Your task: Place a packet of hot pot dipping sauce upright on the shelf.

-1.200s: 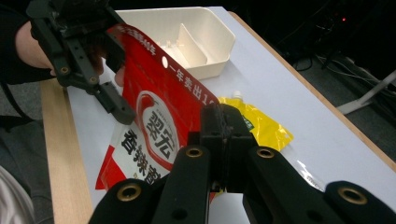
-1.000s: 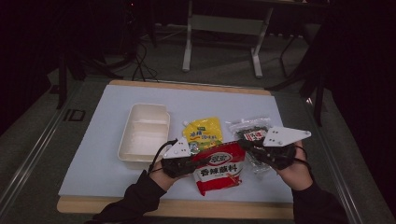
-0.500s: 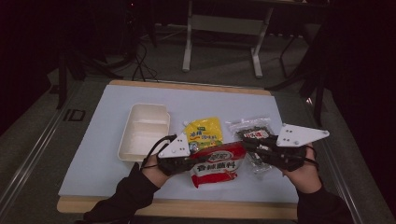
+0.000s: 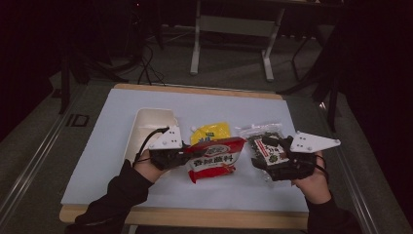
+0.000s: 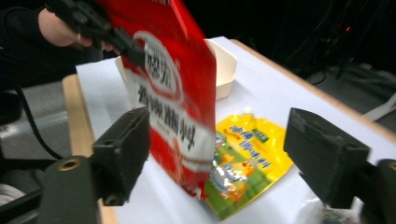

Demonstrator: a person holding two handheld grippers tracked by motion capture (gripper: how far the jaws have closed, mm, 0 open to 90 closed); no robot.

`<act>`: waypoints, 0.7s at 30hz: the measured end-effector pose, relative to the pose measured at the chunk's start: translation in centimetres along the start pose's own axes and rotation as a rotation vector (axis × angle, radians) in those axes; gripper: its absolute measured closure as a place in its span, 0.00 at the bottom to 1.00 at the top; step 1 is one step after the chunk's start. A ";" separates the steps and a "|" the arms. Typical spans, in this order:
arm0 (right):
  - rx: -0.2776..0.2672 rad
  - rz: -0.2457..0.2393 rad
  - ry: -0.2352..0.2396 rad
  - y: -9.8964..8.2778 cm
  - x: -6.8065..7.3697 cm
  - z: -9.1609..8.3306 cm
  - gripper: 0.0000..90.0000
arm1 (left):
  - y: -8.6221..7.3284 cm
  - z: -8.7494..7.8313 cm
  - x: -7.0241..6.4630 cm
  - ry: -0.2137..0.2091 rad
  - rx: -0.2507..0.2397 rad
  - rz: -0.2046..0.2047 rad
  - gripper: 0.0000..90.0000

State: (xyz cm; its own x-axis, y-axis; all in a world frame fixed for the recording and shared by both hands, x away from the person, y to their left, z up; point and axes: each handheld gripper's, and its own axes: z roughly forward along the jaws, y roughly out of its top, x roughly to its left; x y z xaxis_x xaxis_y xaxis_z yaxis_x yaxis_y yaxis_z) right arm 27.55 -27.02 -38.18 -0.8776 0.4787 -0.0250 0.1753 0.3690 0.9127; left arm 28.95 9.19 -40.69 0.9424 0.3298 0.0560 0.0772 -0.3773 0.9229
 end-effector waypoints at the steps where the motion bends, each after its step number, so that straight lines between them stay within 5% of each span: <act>1: 0.000 0.012 0.015 -0.4 -0.1 0.1 0.21 | 0.1 -0.2 0.2 0.004 0.000 0.007 1.00; 14: 0.011 0.083 -0.002 -4.1 -1.2 0.8 0.16 | 0.5 -3.4 3.6 -0.006 0.016 0.027 1.00; 21: 0.018 0.114 -0.013 -5.4 -1.7 1.6 0.16 | 0.8 -5.6 5.5 0.056 0.014 0.036 1.00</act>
State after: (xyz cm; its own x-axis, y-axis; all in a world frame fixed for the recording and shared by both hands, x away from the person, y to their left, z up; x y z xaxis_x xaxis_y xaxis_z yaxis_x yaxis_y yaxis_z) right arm 28.83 -28.53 -43.77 -0.8458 0.5285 0.0729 0.2815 0.3260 0.9025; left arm 32.39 15.53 -37.50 0.9249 0.3638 0.1105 0.0489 -0.4019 0.9144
